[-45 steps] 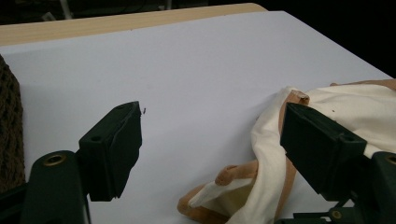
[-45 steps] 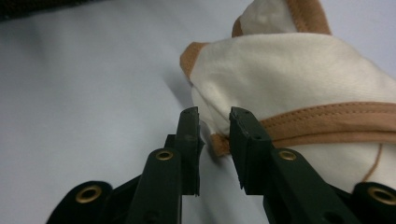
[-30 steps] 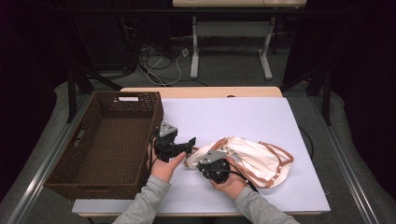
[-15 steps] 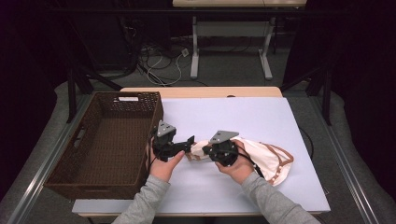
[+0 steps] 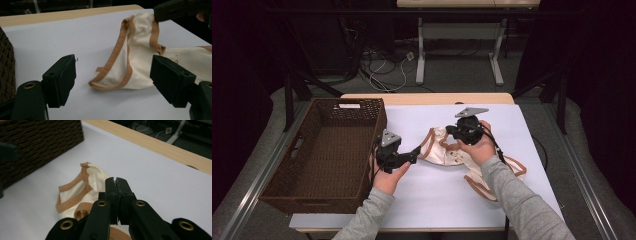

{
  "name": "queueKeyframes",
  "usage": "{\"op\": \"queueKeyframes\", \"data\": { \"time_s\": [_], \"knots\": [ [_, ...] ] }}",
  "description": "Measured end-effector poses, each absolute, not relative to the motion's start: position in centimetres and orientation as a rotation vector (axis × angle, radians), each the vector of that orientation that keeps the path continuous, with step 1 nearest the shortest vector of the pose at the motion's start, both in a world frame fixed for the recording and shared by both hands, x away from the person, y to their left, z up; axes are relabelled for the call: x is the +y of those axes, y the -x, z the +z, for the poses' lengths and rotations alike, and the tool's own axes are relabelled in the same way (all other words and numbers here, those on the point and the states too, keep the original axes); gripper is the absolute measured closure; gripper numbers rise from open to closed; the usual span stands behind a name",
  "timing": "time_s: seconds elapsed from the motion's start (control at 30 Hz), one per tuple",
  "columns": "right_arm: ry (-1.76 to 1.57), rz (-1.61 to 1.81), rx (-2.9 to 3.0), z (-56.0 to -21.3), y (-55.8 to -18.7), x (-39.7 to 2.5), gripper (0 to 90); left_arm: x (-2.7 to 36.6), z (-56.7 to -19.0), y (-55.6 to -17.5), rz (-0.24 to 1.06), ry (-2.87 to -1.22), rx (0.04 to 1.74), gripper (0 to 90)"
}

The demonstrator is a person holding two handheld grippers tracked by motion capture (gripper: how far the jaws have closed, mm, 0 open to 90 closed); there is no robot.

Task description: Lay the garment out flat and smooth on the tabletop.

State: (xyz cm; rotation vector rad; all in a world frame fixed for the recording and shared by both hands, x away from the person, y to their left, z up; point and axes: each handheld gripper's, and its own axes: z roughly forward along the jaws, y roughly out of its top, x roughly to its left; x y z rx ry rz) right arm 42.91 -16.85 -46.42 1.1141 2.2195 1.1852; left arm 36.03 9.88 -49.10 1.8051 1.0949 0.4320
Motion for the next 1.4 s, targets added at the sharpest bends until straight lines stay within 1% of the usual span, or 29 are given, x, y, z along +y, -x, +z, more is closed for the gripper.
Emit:
{"op": "queueKeyframes", "data": {
  "time_s": [0.23, 0.5, 0.87, 1.1, 1.23, 1.4],
  "knots": [
    [-1.191, 1.188, 2.105, -44.8, -44.6, -19.9, 88.7, 9.7, -49.2, -36.0, 0.430, -1.815, 1.090, 21.1],
    [-1.269, 1.232, 1.941, -42.4, -44.8, -23.7, 88.6, 9.5, -49.3, -36.0, 0.434, -1.819, 1.085, 21.1],
    [-1.320, 1.143, 1.962, -44.2, -44.9, -24.9, 88.2, 8.6, -49.9, -35.8, 0.429, -1.861, 1.054, 22.6],
    [-1.356, 1.121, 1.976, -45.2, -44.8, -25.3, 81.1, 7.9, -50.2, -35.7, 0.431, -1.892, 1.030, 23.3],
    [-1.351, 1.122, 1.978, -45.4, -44.2, -25.6, 74.5, 7.5, -50.4, -35.6, 0.414, -1.919, 1.021, 24.1],
    [-1.334, 1.119, 1.985, -45.9, -43.1, -25.9, 70.2, 7.0, -50.7, -35.5, 0.407, -1.924, 1.007, 24.7]
  ]
}}
